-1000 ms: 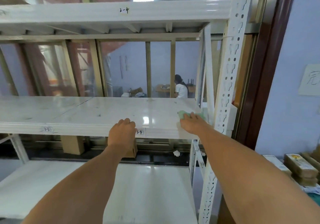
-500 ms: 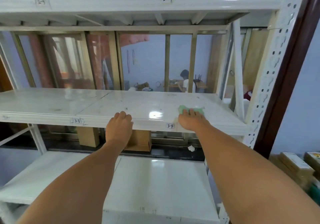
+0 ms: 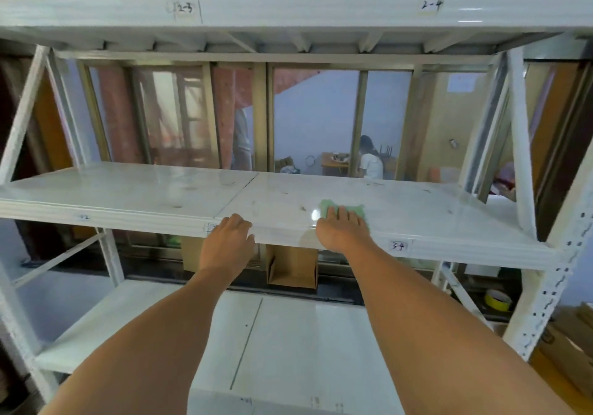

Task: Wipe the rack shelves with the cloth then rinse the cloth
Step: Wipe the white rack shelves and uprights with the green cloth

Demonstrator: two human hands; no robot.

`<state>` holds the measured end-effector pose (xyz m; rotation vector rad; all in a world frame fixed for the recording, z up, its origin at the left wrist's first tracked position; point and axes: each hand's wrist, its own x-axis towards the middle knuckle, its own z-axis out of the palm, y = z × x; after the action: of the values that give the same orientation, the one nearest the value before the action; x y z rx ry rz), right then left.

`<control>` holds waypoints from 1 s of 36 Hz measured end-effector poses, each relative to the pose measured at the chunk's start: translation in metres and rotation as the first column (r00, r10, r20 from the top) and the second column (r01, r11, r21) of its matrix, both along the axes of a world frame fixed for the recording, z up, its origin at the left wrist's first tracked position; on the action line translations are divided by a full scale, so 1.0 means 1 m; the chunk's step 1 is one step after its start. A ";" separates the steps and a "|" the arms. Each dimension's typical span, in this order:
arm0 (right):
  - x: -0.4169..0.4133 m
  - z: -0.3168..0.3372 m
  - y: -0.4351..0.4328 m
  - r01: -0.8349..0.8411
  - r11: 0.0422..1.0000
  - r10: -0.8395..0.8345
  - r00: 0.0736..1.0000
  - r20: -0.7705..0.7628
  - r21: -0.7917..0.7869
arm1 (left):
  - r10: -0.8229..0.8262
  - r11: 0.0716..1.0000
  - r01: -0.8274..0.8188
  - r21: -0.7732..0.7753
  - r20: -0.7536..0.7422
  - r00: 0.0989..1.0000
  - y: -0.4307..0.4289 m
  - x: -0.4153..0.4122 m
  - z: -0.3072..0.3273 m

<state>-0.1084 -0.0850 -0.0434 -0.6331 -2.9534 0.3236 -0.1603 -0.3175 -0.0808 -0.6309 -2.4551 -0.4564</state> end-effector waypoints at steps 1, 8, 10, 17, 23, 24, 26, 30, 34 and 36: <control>-0.005 0.001 -0.008 -0.002 1.000 0.002 1.000 0.008 -0.010 | 0.008 1.000 -0.008 0.009 0.008 1.000 -0.009 -0.004 0.000; -0.031 0.004 -0.055 -0.011 1.000 0.011 1.000 0.015 -0.017 | 0.094 0.996 -0.093 -0.007 0.052 0.994 -0.078 -0.036 -0.002; -0.038 0.003 -0.070 -0.020 1.000 0.020 1.000 0.006 -0.014 | 0.121 0.992 -0.118 -0.038 0.078 0.990 -0.096 -0.044 -0.003; -0.064 0.007 -0.120 -0.041 0.999 0.041 0.999 0.009 -0.027 | 0.115 0.992 -0.109 -0.060 0.113 0.987 -0.145 -0.062 -0.011; -0.084 0.005 -0.160 -0.058 0.998 0.058 0.998 0.000 0.018 | 0.092 0.995 -0.090 -0.031 0.082 0.992 -0.178 -0.083 -0.012; -0.087 0.005 -0.166 -0.062 0.998 0.062 0.998 -0.001 0.019 | 0.095 0.995 -0.093 -0.040 0.071 0.993 -0.183 -0.087 -0.011; -0.093 0.005 -0.178 -0.072 0.997 0.072 0.997 -0.004 0.026 | 0.103 0.993 -0.100 -0.062 0.046 0.994 -0.194 -0.096 -0.011; -0.108 0.004 -0.200 -0.097 0.994 0.098 0.995 -0.025 0.049 | 0.122 0.987 -0.120 -0.102 0.008 0.993 -0.211 -0.115 -0.008; -0.123 0.004 -0.218 -0.105 0.994 0.106 0.994 -0.022 0.038 | 0.081 0.989 -0.085 -0.119 -0.037 0.996 -0.221 -0.131 -0.003; -0.130 0.005 -0.228 -0.110 0.993 0.110 0.994 -0.009 0.042 | 0.069 0.990 -0.075 -0.116 -0.053 0.996 -0.226 -0.138 0.001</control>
<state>-0.2381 -0.3132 -0.0383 -0.4628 -2.9817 0.2735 -0.2987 -0.5437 -0.0796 -0.5913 -2.4624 -0.2663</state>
